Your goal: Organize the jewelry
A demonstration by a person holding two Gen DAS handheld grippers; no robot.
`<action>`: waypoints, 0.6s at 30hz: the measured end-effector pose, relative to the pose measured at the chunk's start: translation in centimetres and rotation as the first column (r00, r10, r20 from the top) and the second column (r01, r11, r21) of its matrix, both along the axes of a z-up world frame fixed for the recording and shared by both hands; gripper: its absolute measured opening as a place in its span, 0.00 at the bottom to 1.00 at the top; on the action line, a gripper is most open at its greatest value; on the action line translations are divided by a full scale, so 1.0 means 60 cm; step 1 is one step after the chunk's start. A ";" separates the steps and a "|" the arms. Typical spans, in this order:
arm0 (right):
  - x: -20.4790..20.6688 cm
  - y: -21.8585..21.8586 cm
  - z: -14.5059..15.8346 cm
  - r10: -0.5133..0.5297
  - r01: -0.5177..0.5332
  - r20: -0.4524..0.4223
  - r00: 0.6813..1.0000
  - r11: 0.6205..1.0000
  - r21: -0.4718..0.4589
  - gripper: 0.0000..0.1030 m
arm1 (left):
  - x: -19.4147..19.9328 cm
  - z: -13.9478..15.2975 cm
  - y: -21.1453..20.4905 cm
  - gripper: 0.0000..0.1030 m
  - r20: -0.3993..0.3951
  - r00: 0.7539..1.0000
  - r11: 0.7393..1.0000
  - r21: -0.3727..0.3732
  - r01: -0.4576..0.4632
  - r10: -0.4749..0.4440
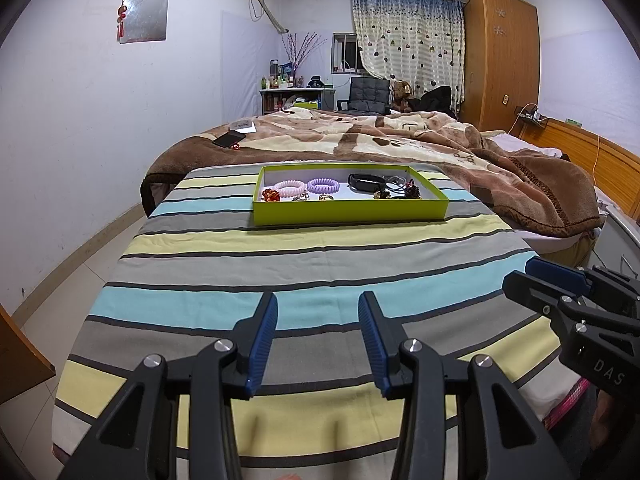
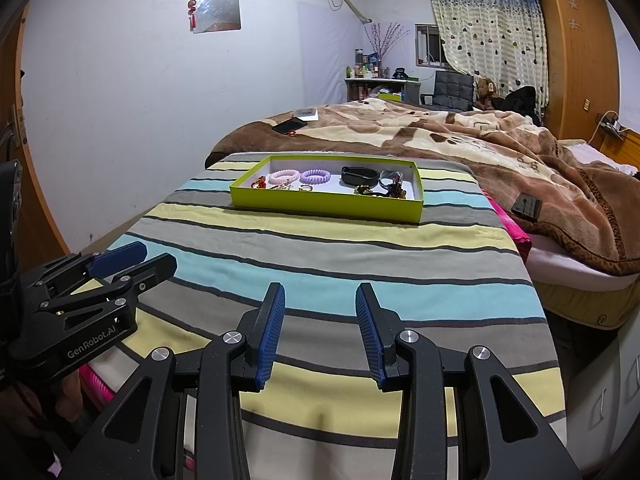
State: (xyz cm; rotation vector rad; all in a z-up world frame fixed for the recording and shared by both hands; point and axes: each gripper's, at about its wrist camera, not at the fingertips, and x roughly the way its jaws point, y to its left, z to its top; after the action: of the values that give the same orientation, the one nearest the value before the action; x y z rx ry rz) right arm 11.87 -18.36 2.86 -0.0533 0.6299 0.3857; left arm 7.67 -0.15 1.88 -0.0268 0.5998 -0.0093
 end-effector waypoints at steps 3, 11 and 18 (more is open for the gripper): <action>0.000 0.001 0.001 0.001 -0.001 0.001 1.000 1.000 0.000 0.37 | 0.000 0.000 0.000 0.43 0.000 1.000 1.000 -0.002 0.001 -0.001; 0.000 0.004 0.002 0.002 -0.002 -0.003 1.000 1.000 0.000 0.37 | 0.000 0.000 0.000 0.43 0.000 1.000 1.000 0.000 0.001 -0.001; 0.001 0.005 0.003 0.004 -0.004 -0.004 1.000 1.000 0.000 0.37 | 0.000 0.000 0.000 0.43 -0.001 1.000 1.000 0.001 0.002 -0.002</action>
State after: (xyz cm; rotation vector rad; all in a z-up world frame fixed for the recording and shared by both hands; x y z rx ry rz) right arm 11.91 -18.05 3.01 -0.0535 0.6339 0.3893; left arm 7.69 -0.17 1.87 -0.0253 0.6004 -0.0107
